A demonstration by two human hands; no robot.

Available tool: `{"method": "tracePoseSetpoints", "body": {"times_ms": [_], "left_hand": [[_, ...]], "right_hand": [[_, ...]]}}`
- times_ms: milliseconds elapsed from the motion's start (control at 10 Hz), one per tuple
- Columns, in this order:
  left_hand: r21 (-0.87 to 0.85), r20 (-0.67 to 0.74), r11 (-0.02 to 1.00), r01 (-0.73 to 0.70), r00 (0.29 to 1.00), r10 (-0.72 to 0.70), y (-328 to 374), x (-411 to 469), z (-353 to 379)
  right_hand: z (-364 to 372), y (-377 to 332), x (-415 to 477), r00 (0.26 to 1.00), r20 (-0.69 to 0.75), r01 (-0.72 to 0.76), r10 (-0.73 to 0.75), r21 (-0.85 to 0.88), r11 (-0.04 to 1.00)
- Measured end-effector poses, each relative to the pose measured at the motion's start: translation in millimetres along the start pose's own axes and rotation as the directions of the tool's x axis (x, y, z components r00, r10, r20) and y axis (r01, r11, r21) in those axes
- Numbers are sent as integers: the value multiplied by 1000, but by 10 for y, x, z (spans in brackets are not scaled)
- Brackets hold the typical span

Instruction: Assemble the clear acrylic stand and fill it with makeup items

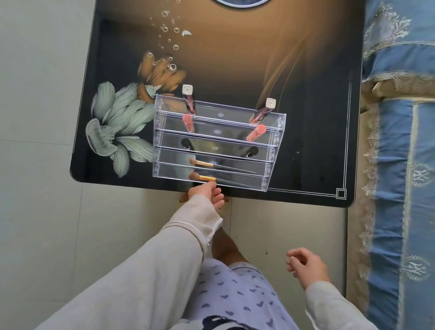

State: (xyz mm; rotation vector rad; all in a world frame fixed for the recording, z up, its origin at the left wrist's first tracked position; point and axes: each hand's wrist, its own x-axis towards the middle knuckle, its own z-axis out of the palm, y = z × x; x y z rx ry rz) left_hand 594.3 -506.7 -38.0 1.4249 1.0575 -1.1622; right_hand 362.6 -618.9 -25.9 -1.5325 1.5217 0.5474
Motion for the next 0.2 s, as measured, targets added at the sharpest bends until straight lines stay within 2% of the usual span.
{"method": "tracePoseSetpoints", "body": {"times_ms": [100, 200], "left_hand": [[214, 22, 975, -52, 999, 49, 9, -26, -159], [423, 54, 899, -111, 994, 97, -30, -31, -473]], "right_hand": [[45, -5, 38, 1000, 3, 4, -4, -17, 1000], [101, -6, 47, 998, 38, -49, 49, -12, 999]]}}
